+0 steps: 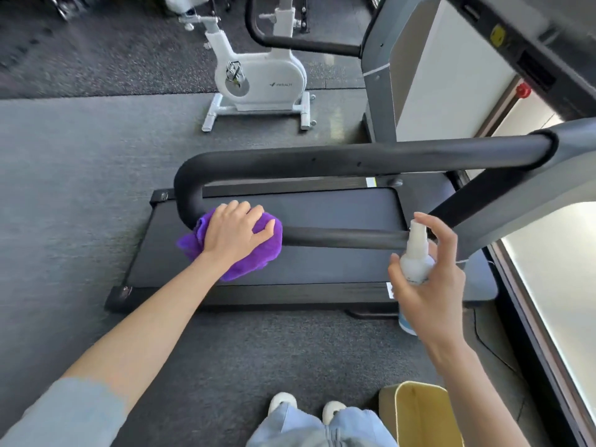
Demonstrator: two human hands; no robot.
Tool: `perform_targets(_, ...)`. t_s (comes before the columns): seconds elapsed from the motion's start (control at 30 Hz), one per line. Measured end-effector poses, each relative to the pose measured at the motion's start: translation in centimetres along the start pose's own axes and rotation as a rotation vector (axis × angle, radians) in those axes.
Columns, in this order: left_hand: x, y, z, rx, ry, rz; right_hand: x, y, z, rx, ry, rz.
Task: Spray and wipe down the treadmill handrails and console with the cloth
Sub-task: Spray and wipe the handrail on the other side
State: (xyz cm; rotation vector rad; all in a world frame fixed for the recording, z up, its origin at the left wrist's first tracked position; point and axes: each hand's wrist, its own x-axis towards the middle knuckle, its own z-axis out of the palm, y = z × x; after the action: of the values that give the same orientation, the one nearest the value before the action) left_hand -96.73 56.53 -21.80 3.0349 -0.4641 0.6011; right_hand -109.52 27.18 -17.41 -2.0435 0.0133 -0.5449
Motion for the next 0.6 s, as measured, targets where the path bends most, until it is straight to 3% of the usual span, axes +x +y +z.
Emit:
perform_targets(0.27,-1.0,2.9,-3.7,-0.109,0.361,-0.131,-0.1,-1.0,-0.6,0.0,-0.019,-0.013)
perform_targets(0.6,-0.5,3.5,-15.5,-0.094,0.822,-0.143,1.5,-3.7,-0.5,0.066,-0.004,-0.079)
